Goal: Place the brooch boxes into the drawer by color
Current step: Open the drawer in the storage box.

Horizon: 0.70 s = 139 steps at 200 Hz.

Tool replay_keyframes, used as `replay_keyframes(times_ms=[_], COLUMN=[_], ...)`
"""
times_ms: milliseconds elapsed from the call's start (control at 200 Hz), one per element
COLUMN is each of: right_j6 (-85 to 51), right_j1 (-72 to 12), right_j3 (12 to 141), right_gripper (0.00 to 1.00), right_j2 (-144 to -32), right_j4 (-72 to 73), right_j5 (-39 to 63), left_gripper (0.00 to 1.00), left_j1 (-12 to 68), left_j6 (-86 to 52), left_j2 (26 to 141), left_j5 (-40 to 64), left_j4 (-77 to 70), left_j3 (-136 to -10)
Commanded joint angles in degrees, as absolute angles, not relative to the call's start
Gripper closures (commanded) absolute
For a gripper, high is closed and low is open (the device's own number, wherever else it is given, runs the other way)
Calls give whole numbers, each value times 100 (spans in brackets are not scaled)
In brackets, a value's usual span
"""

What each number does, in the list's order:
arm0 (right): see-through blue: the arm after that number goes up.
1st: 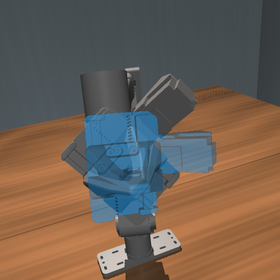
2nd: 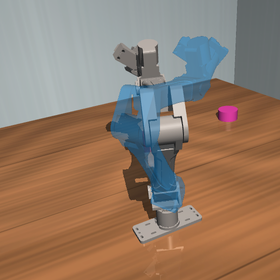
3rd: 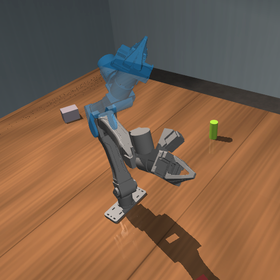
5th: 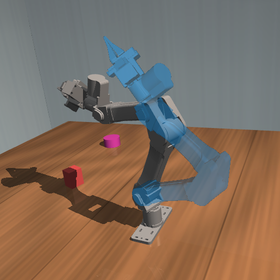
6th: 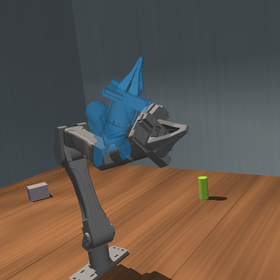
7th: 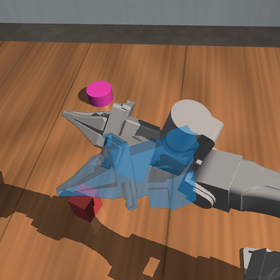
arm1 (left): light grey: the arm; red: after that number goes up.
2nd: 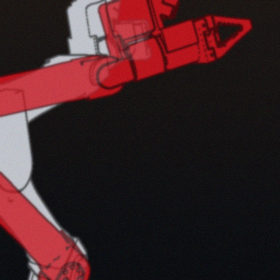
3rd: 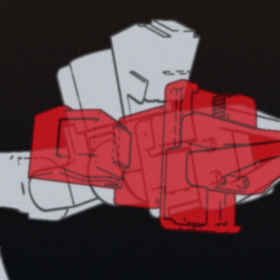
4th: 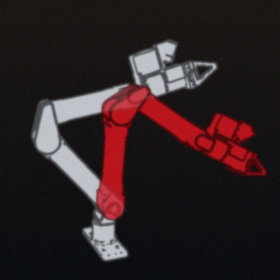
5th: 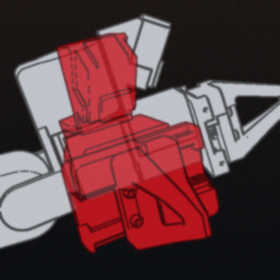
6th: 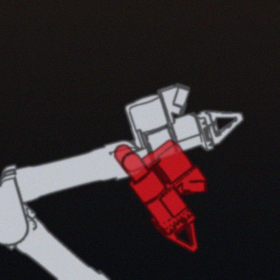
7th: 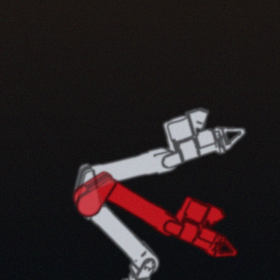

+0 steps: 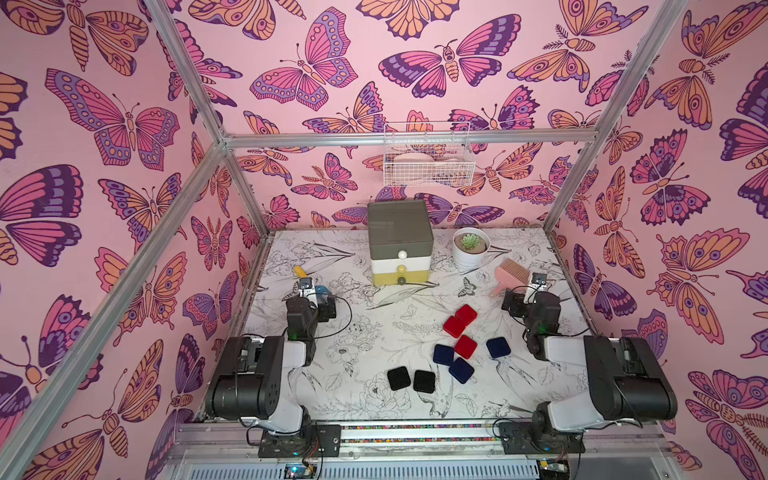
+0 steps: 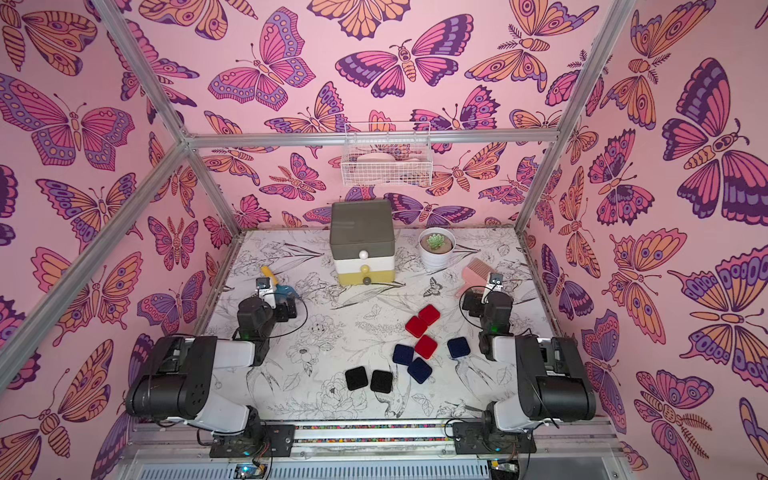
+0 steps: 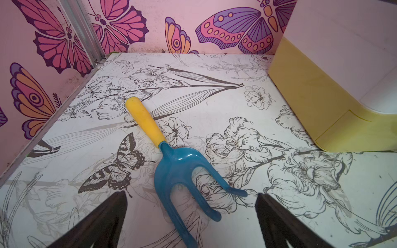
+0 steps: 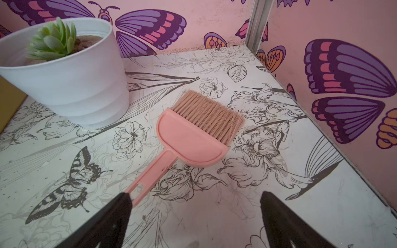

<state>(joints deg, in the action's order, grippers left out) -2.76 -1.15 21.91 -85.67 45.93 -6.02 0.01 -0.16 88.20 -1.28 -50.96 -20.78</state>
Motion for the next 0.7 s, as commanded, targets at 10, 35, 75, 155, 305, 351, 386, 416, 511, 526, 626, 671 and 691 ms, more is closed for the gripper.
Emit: replay_keyframes(times_ms=[10, 35, 75, 155, 305, 351, 386, 416, 511, 526, 626, 671, 691], right_j6=[-290, -285, -288, -289, -288, -289, -290, -289, -290, -290, -284, -289, -288], right_j1=[-88, -88, -88, -88, -88, -83, -88, -88, -88, -88, -88, -88, -88], right_j3=[2285, 2287, 2285, 2284, 2285, 2285, 2285, 2285, 2285, 2285, 2290, 2294, 2292], right_gripper=[1, 1, 1, 1, 1, 1, 1, 1, 1, 1, 1, 1, 1], right_j2=[-8637, -8639, -8640, -8635, -8636, -8632, -8632, -8627, -8629, -8628, -8626, -8627, -8628], right_j4=[4693, 4693, 4693, 4693, 4693, 4693, 4698, 4693, 4693, 4693, 4693, 4685, 4685], right_j5=[-650, -655, -650, -651, -650, -655, -650, -653, -650, -650, -650, -650, -650], left_gripper=[0, 0, 0, 0, 0, 0, 0, 0, 0, 0, 0, 0, 0], left_j1=[-27, -26, -31, -31, -31, -26, -29, -29, -18, -18, -31, -41, -83], left_j6=[44, 39, 40, 41, 36, 42, 42, 39, 35, 40, 38, -2, -26], left_j2=[8861, 8863, 8862, 8860, 8861, 8862, 8864, 8860, 8862, 8862, 8864, 8867, 8859], left_j5=[-99, -98, -97, -97, -97, -97, -97, -97, -114, -115, -106, -80, -23], left_j4=[-5159, -5154, -5158, -5159, -5152, -5157, -5158, -5159, -5157, -5159, -5154, -5111, -5086], left_j3=[-2136, -2136, -2131, -2135, -2136, -2136, -2136, -2136, -2136, -2136, -2140, -2168, -2166])
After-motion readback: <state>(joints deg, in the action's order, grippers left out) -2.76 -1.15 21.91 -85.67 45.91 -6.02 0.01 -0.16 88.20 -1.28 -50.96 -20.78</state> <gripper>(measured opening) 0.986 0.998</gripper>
